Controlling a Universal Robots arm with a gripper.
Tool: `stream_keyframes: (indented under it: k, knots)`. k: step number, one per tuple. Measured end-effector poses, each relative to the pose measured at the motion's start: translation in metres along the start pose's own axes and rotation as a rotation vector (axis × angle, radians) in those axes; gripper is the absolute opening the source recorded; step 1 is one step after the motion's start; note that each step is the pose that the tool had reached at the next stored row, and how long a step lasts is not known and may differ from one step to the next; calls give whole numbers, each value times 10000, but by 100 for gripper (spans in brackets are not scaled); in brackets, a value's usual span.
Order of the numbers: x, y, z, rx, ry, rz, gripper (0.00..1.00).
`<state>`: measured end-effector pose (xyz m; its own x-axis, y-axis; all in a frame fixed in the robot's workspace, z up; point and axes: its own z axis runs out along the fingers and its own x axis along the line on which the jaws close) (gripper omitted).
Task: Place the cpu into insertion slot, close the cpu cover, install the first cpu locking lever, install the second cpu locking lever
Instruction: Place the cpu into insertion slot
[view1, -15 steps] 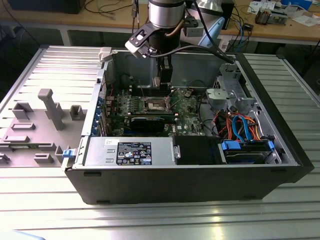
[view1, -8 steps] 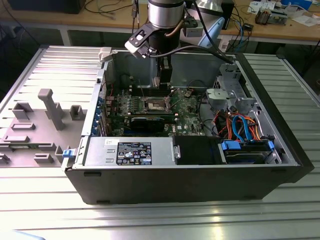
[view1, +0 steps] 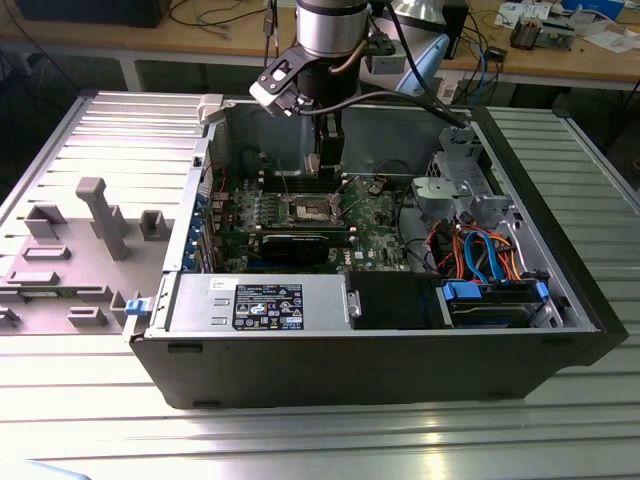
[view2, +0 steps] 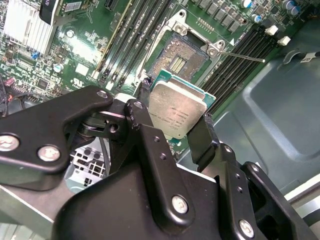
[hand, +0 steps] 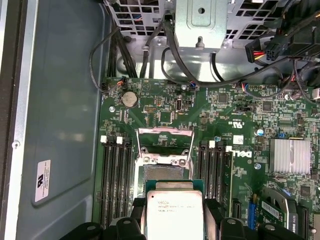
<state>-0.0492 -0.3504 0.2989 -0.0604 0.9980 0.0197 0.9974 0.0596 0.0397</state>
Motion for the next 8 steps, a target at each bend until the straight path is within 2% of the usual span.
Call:
stream_keyframes:
  k: [8]
  knots:
    - [13,-10,18,0,0,0,55]
